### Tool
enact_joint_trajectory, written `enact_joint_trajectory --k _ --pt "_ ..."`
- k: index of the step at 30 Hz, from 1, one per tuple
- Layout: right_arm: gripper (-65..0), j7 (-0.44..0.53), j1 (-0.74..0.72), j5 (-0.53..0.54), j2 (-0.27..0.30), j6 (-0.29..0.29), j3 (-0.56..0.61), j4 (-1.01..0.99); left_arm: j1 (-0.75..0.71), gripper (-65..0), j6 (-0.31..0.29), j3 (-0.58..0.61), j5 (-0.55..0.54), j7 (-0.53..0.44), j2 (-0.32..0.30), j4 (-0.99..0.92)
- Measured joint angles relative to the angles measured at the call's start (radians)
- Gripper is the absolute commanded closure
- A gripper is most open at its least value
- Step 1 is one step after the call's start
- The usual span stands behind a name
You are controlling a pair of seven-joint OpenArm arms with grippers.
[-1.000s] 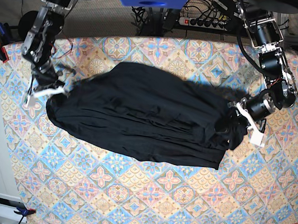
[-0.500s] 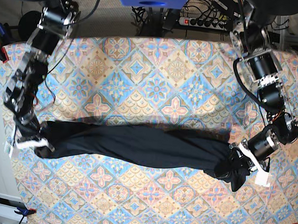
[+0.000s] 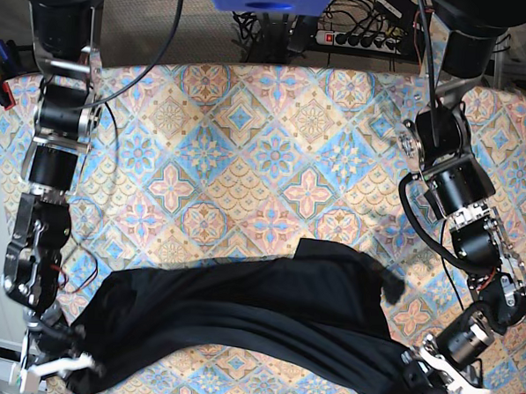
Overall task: Layout the t-shirt on the table in an organized manner, then fold the t-shirt properly
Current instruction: 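Lift the shirt with both grippers and swing it up off the table, then lower the held shirt back onto the table with both grippers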
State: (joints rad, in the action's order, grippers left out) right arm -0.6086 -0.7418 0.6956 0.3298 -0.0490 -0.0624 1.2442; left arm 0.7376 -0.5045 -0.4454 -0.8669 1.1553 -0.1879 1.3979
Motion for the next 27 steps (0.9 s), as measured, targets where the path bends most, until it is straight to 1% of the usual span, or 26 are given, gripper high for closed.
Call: enact_joint_trajectory --k 3,4,5,7,9,12,16,19,20,24,27 --pt "0.0 0.011 -0.024 -0.001 0.009 0.003 -0.008 0.013 0.058 0.0 0.010 -0.006 0.004 -0.031 -0.017 -0.001" --pt "0.0 -0.008 -0.026 -0.016 0.011 0.022 -0.012 0.016 0.082 0.0 0.012 -0.007 0.003 -0.039 -0.019 0.001" --pt "0.0 -0.021 -0.027 -0.019 0.014 0.028 -0.013 0.023 0.105 0.0 0.011 -0.006 0.001 -0.042 -0.018 0.002" --pt "0.0 -0.024 -0.039 -0.016 0.021 0.019 -0.010 0.057 0.154 0.0 0.011 0.001 0.002 -0.038 -0.018 0.002" --pt "0.0 -0.005 -0.066 -0.003 0.049 -0.003 -0.006 0.083 0.198 0.0 0.007 0.001 0.043 -0.034 -0.023 0.002" --pt "0.0 0.065 -0.090 -0.009 0.093 0.012 -0.012 0.089 0.267 0.0 0.011 -0.007 0.084 -0.037 -0.039 0.001" --pt "0.0 0.082 -0.138 -0.012 0.101 0.018 -0.005 0.073 0.330 0.0 0.006 -0.001 0.091 -0.041 -0.034 0.003" --pt "0.0 0.100 -0.202 -0.008 0.100 0.002 -0.003 0.047 0.343 0.0 0.005 -0.001 0.134 -0.040 -0.030 0.002" --pt "0.0 0.115 -0.204 -0.027 0.101 0.003 -0.003 0.043 0.340 0.0 0.006 -0.002 0.135 -0.040 -0.031 0.002" --pt "0.0 0.083 -0.175 -0.119 0.100 0.004 -0.003 0.035 0.305 0.0 0.004 -0.005 0.138 -0.049 -0.040 0.002" --pt "0.0 0.078 -0.171 -0.147 0.099 0.004 -0.003 0.034 0.249 0.0 0.002 0.004 0.135 -0.096 -0.062 -0.002"
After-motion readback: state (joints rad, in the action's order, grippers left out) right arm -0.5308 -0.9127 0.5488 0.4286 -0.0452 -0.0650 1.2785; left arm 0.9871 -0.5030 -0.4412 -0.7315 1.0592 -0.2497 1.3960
